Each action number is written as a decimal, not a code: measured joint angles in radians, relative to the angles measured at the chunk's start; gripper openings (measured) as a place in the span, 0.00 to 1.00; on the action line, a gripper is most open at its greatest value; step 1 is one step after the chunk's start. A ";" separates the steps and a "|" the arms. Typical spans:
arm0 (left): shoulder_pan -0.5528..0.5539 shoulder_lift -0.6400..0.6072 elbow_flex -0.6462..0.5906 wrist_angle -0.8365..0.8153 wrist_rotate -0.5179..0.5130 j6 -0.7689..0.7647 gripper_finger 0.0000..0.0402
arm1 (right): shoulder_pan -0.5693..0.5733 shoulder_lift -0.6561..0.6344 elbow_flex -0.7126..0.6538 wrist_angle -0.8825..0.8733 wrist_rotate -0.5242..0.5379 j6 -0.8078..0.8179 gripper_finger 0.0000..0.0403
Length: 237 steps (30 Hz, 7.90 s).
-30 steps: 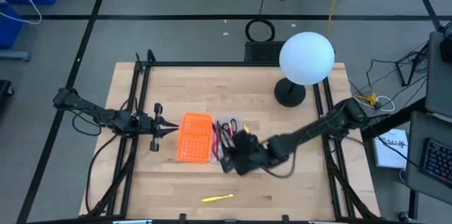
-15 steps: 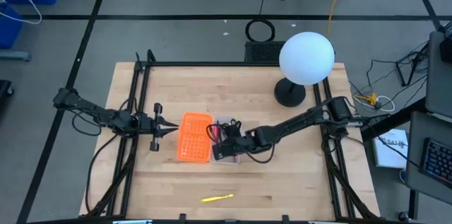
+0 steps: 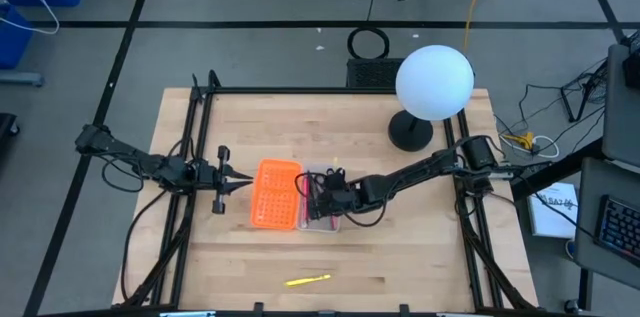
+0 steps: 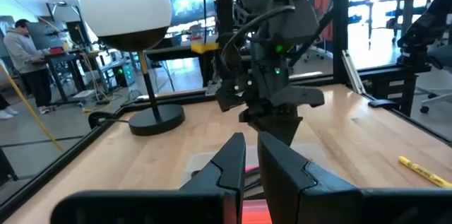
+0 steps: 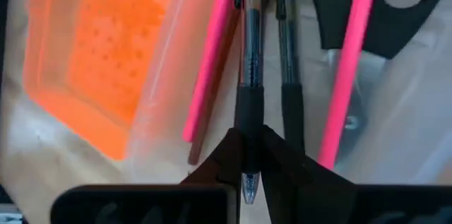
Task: Pick & place school supplies into a supply box
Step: Put the transparent pen into the transparent supply box, then put the yellow pen into the transparent supply box
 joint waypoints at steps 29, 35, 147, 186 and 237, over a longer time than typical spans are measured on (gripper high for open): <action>0.000 0.000 0.000 0.000 0.003 -0.029 0.12 | -0.008 -0.001 0.000 0.012 -0.005 -0.087 0.23; 0.000 0.000 0.000 0.000 0.003 -0.025 0.12 | -0.011 -0.012 0.000 0.017 -0.006 -0.122 0.33; -0.066 0.993 0.723 -0.420 -0.059 -0.398 0.01 | 0.069 -1.508 -1.311 0.931 0.153 -1.582 0.00; -0.247 2.087 1.876 -1.215 0.228 -0.740 0.53 | 0.069 -1.508 -1.311 0.905 0.153 -1.603 0.00; -0.009 2.026 2.256 -1.866 -0.102 0.692 0.08 | 0.069 -1.482 -1.311 0.896 0.151 -1.494 0.00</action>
